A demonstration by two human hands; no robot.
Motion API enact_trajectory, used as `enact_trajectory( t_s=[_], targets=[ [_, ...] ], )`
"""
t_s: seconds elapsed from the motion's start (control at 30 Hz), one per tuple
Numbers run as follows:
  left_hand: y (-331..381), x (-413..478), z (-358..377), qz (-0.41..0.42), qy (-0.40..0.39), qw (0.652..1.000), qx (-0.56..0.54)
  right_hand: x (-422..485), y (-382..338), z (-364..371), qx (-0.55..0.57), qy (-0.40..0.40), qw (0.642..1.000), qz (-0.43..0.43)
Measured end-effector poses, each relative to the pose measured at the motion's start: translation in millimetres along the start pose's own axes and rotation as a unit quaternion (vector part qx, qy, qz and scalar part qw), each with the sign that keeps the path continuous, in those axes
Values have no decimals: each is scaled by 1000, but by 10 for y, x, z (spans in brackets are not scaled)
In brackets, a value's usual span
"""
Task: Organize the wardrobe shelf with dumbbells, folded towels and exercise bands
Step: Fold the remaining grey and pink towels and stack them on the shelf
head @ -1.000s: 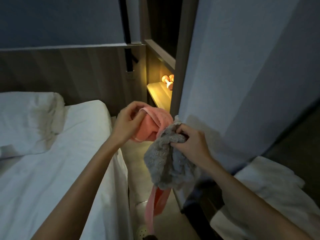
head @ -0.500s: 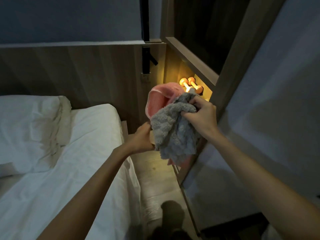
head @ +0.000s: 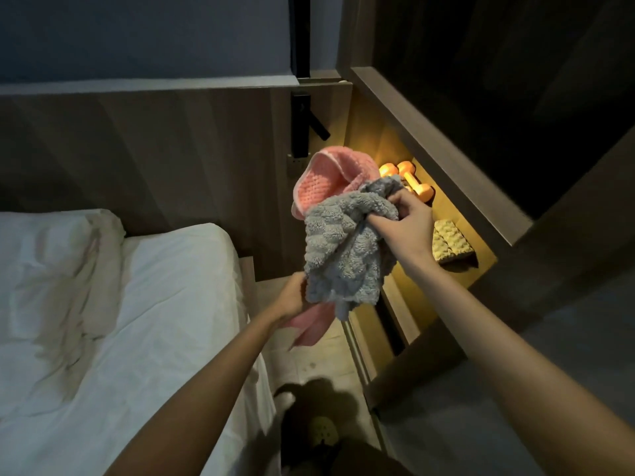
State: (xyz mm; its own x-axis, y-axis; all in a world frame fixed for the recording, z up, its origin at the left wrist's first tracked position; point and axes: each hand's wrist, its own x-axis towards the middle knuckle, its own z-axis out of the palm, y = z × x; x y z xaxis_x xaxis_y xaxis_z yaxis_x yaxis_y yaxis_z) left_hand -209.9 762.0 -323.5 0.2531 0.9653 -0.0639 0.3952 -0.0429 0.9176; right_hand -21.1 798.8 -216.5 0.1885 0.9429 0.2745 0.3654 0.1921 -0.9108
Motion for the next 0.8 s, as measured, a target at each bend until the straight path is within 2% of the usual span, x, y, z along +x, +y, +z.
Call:
enact_trajectory(
  t_s=[0.13,0.23,0.3,0.47,0.57,0.8],
  targets=[
    [-109,631,-185,-16,27,998,51,452,95,151,-40,31,999,5],
    [-122,1037,-424,-24,65,997,45,743,204,224,-101,62,993,-9],
    [-135,1325,-616,-7,61,998,34,908,316,272,-141,78,987,-19],
    [-143,2154,-937,39,-14,999,11,1280,633,490,-200,104,974,-3],
    [-84,2675,-1001,60,-78,995,5,1515,777,615,-230,131,964,33],
    [223,3556,-787,61,-227,970,-65,1679,912,569,-302,223,922,99]
  ],
)
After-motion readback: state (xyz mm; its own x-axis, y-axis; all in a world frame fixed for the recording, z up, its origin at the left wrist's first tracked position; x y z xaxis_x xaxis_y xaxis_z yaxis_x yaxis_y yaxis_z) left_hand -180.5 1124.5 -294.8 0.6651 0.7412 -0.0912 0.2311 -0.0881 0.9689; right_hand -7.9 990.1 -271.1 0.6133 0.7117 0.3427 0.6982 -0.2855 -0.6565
